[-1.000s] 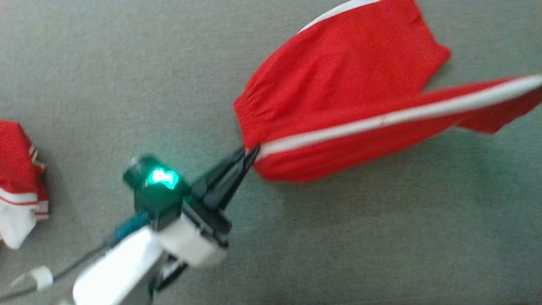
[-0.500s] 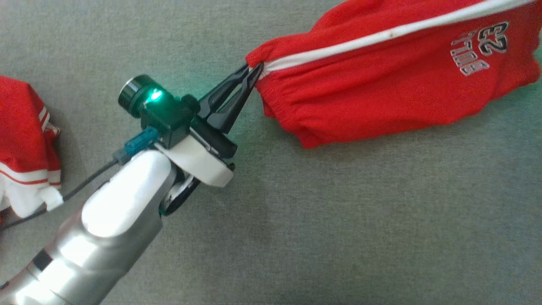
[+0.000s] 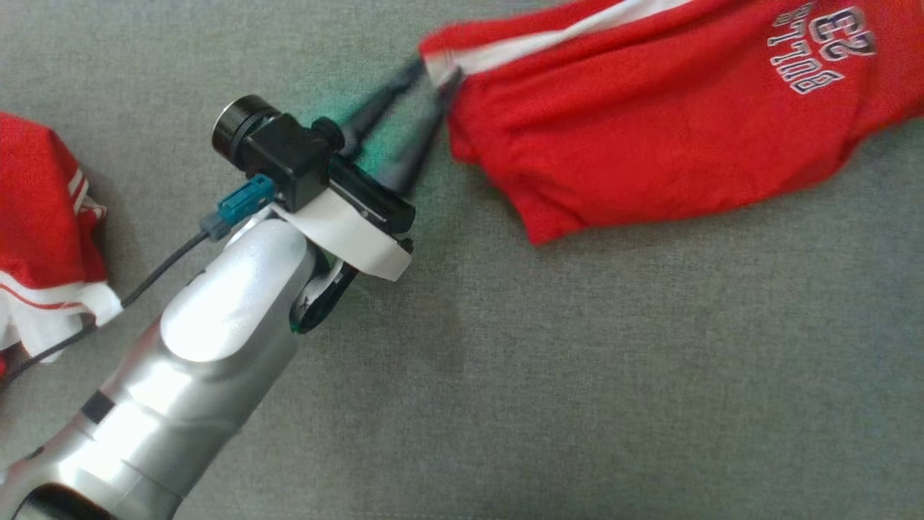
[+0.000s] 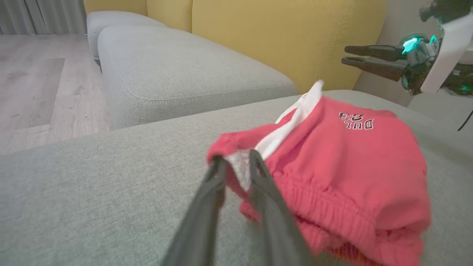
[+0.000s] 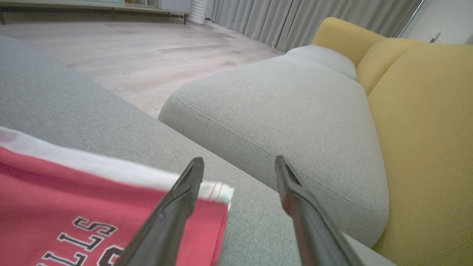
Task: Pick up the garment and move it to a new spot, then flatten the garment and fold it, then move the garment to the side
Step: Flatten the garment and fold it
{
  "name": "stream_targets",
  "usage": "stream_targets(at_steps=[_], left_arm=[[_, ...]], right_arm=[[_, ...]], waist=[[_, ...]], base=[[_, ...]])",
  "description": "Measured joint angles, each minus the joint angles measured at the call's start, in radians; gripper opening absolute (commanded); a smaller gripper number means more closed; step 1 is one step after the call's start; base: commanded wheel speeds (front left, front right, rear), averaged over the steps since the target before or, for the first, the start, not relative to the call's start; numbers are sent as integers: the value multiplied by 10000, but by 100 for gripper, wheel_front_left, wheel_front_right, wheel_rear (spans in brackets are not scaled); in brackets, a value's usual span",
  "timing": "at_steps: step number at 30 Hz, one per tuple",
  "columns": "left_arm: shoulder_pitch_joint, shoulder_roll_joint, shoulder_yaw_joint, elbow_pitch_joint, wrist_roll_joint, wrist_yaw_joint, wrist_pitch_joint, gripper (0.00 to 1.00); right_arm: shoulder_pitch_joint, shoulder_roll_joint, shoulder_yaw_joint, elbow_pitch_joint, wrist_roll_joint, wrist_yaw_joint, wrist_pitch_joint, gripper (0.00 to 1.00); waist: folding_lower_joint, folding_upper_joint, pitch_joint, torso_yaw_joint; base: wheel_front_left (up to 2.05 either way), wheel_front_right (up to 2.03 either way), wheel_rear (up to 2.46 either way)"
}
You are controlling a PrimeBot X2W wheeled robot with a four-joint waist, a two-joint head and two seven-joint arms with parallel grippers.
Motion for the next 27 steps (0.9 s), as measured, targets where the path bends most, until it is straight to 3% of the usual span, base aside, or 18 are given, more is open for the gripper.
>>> stream_targets(at_steps=[2,6,10,14,19,22,23,24,25,27], left_arm=[[44,-84,88,104,0,40,-150,100],[498,-240,616,2,38,569,-382,100],[1630,-487,1760,-930,656,1567,-403,100],[2983,-1229,3014,-1975,1526,2318,-443,100],[4612,-2010,4019,-2880,3010,2734,-445,100],[5259,-2190,4148,-3149,3584,2702,-447,100],[5443,-2255,4153,-3170,3657,2638,-447,100],[5615,-2309,4163,-3181,3689,2606,-447,100],[5778,-2349,4188,-3196,3747,2564,-447,100],[6045,-2376,4291,-3210,3806,2537,-447,100]], right_arm=[[-3,247,2,347,-90,0,-339,100],[248,662,-349,844,-2,0,-658,100],[1045,1168,-587,1304,848,0,-717,100],[1574,1549,-602,2186,1705,0,-623,100],[1584,1839,-504,3384,2654,0,-251,100],[1602,2019,-280,4194,3135,0,318,100],[1619,2098,-253,4347,3419,0,520,85],[1616,2144,-249,4472,3707,0,711,36],[1620,2159,-207,4535,3929,-2,855,0],[1675,2199,-31,4554,4268,-2,1020,0]], waist=[[-1,0,-92,-24],[-2,0,-345,-70],[-3,1,-630,-58],[-3,0,-815,164],[-3,0,-1100,591],[-3,1,-1331,839],[-3,1,-1425,912],[-4,1,-1524,978],[-4,1,-1625,1033],[-3,1,-1831,1097]], base=[[0,0,0],[0,0,0],[0,0,0],[0,0,0],[0,0,0],[0,0,0],[0,0,0],[0,0,0],[0,0,0],[0,0,0]])
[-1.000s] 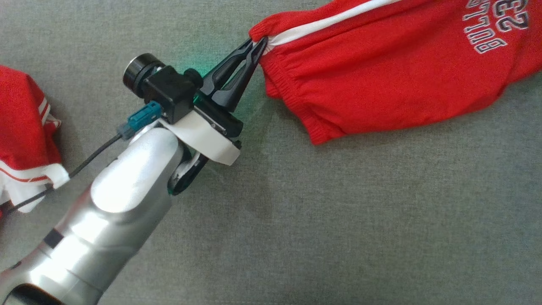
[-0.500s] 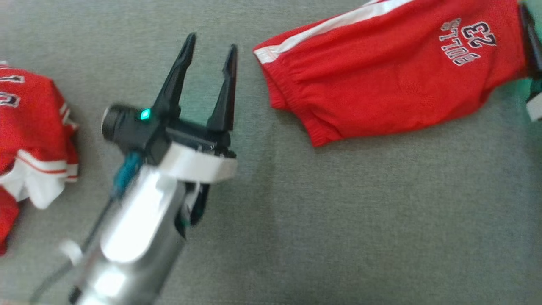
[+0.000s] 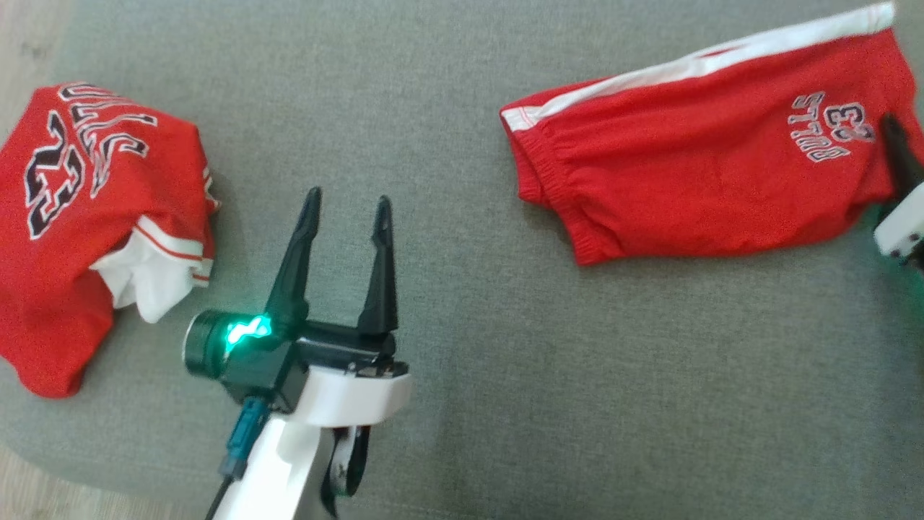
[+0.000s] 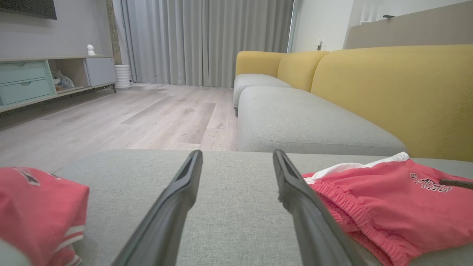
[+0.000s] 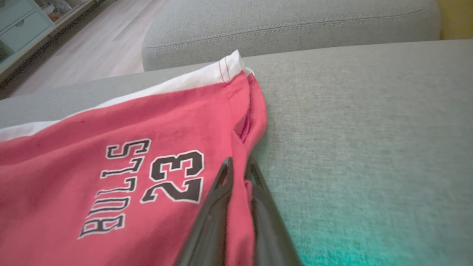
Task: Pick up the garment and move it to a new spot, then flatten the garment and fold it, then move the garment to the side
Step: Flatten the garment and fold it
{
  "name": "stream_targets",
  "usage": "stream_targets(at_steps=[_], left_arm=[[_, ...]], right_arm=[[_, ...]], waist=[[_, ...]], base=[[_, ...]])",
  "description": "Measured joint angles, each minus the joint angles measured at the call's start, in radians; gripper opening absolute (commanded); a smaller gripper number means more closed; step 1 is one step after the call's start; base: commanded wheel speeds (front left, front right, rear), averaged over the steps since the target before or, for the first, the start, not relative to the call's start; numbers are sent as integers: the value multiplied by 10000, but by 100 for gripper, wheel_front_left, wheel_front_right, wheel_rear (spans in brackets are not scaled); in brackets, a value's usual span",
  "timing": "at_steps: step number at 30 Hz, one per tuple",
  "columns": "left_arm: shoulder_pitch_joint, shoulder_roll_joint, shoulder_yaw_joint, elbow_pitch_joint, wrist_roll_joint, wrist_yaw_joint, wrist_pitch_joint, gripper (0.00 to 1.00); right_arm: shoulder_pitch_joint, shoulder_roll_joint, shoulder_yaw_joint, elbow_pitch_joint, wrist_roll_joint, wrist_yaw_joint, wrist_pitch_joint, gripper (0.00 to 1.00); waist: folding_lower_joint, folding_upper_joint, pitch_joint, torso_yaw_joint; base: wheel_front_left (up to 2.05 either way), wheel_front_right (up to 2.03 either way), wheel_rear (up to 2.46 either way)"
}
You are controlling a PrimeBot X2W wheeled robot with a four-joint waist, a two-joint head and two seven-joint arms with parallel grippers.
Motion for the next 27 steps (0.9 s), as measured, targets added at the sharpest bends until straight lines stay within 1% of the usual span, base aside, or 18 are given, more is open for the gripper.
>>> stream_targets(at_steps=[2,4,6,9,12,14,15,17,21,27], left_arm=[[193,-10,176,-13,8,-36,0,100],[352,-6,293,-13,27,-182,0,100],[505,-27,445,-13,104,-364,0,100],[640,-25,711,-13,207,-447,0,100],[758,-25,899,-12,257,-548,0,100],[807,-25,924,-6,257,-704,2,100],[807,-25,924,-6,257,-704,2,100],[808,-27,913,0,257,-836,2,100],[825,-27,899,31,257,-890,2,100],[1031,-27,878,50,242,-980,2,100]], right_arm=[[134,121,31,119,236,0,-138,0],[202,128,42,370,265,0,-462,0],[378,29,96,734,297,2,-589,0],[747,-105,242,1034,293,0,-522,0],[974,-301,380,1198,215,0,-550,0],[958,-395,407,1244,96,0,-779,0],[958,-395,407,1244,96,0,-779,0],[933,-407,399,1246,-17,0,-1026,0],[810,-391,418,901,-155,0,-1356,0],[193,-178,721,-523,-750,0,-1576,0]], waist=[[0,0,-206,-23],[0,0,-374,-143],[1,0,-607,-447],[0,0,-830,-842],[0,0,-1023,-1265],[0,0,-1145,-1527],[0,0,-1145,-1527],[1,0,-1282,-1751],[0,1,-1595,-1994],[1,0,-1939,-2026]], base=[[0,0,0],[0,0,0],[0,0,0],[0,0,0],[0,0,0],[0,0,0],[0,0,0],[0,0,0],[0,0,0],[0,0,0]])
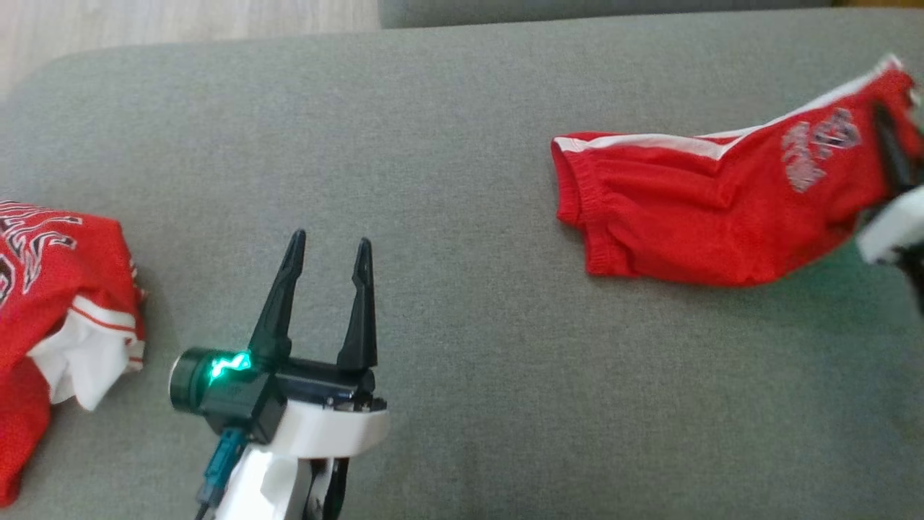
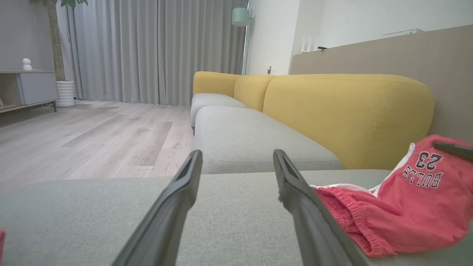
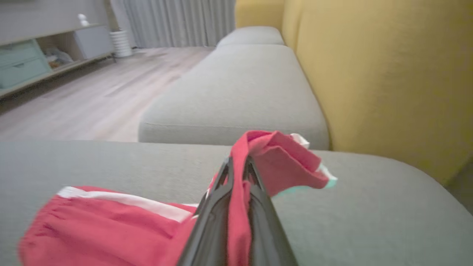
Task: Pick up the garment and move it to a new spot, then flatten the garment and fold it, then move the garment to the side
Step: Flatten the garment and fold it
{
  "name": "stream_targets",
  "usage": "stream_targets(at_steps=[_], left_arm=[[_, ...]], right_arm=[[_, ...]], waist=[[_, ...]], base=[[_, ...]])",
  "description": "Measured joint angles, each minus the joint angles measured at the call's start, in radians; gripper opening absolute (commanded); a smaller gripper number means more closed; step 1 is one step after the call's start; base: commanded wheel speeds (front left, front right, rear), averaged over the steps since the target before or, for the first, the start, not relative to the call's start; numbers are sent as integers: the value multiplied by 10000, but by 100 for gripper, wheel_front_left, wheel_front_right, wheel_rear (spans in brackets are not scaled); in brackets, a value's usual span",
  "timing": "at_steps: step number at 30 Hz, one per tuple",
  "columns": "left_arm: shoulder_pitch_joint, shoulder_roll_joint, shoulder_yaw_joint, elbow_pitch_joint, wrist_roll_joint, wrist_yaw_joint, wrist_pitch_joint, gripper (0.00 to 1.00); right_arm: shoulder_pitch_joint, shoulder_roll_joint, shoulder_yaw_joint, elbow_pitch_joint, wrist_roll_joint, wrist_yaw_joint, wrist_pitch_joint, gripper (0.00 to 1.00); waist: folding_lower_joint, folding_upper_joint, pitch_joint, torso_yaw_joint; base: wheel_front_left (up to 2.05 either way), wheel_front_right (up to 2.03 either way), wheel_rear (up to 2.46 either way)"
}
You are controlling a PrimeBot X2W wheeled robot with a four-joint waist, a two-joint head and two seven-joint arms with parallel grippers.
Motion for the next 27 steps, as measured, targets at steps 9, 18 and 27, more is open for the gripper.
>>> stream_targets(at_steps=[9,18,27], left_arm=[[221,2,-48,25,-245,19,0,100],[314,2,-27,-109,-479,211,0,100],[1203,4,418,-311,-788,337,0,100]], right_arm=[[-128,1636,1356,-1772,-867,0,708,0],[862,2345,1616,-2523,-1327,0,318,100],[3026,2119,-2673,-4050,-2871,0,-203,100]], waist=[[0,0,-177,460],[1,0,-286,810],[1,0,-741,616]], base=[[0,0,0],[0,0,0],[0,0,0]])
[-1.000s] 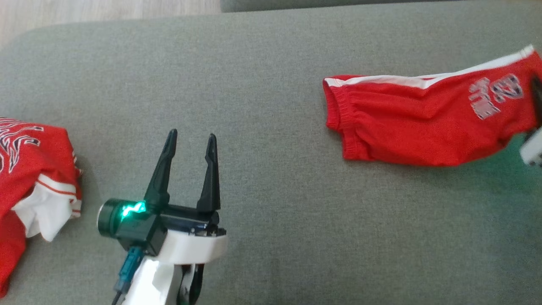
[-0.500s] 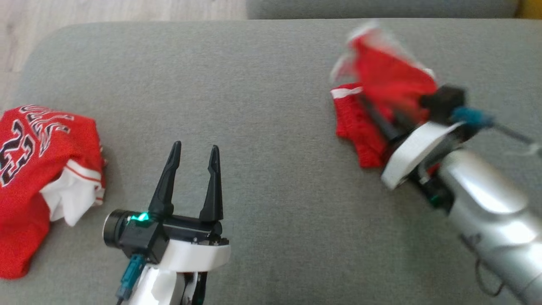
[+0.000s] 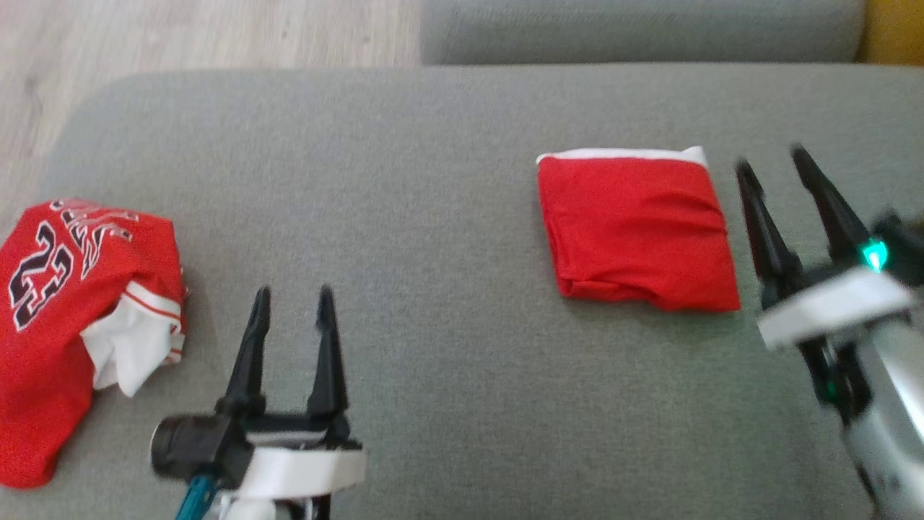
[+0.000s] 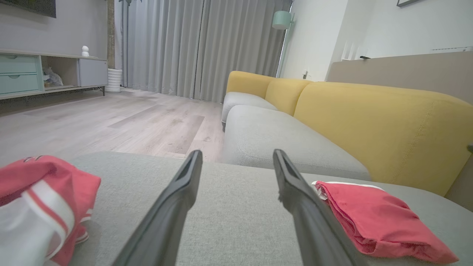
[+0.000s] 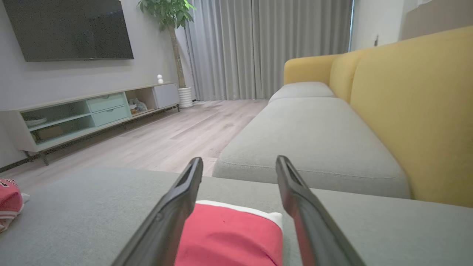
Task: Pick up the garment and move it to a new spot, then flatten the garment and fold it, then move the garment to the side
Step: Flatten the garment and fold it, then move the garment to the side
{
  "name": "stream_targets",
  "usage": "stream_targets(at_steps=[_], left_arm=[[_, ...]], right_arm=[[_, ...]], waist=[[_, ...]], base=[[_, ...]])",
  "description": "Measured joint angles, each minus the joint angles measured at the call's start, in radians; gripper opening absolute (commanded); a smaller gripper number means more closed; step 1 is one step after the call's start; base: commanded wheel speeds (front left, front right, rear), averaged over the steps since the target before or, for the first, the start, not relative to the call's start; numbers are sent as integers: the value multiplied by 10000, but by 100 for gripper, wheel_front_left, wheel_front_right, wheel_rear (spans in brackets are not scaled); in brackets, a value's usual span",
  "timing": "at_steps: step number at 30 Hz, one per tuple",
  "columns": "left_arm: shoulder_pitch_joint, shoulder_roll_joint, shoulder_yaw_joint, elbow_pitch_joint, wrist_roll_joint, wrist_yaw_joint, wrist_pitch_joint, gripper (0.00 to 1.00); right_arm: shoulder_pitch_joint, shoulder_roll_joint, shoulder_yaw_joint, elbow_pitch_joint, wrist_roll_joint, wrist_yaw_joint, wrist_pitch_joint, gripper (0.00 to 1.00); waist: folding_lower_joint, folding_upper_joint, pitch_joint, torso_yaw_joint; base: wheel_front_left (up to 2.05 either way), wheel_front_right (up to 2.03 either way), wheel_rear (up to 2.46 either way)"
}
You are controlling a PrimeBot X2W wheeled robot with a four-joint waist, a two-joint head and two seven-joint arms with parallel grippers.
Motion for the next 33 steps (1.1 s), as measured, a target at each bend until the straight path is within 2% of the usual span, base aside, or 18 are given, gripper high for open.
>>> stream_targets(at_steps=[2,4,8,11,13,19,33], left_arm=[[287,2,165,-10,8,8,0,100],[665,6,290,-35,42,75,0,100],[1455,15,420,2,81,79,0,100],[1864,21,516,117,171,13,2,100],[2006,25,571,295,424,-151,2,100],[2130,31,823,569,819,-339,2,100],[2288,36,986,953,995,-453,2,100]], right_arm=[[1072,247,-1080,-794,-794,0,-2,100],[2230,763,-2069,-1415,-1375,0,-2,100],[4269,1687,-3083,-2140,-2382,0,-2,100],[5122,2132,-3114,-2443,-2615,0,-2,100],[5415,2207,-3024,-2451,-2924,0,-2,100],[5653,2602,-3124,-2456,-3233,0,-2,100],[5838,2834,-3196,-2414,-3358,0,-2,100]], waist=[[-1,0,-205,-57],[-1,0,-435,-120],[-2,0,-923,-212],[-3,0,-1277,-268],[-3,0,-1463,-309],[-2,0,-1818,-452],[-1,0,-1964,-595]], base=[[0,0,0],[0,0,0],[0,0,0],[0,0,0],[0,0,0],[0,0,0],[0,0,0]])
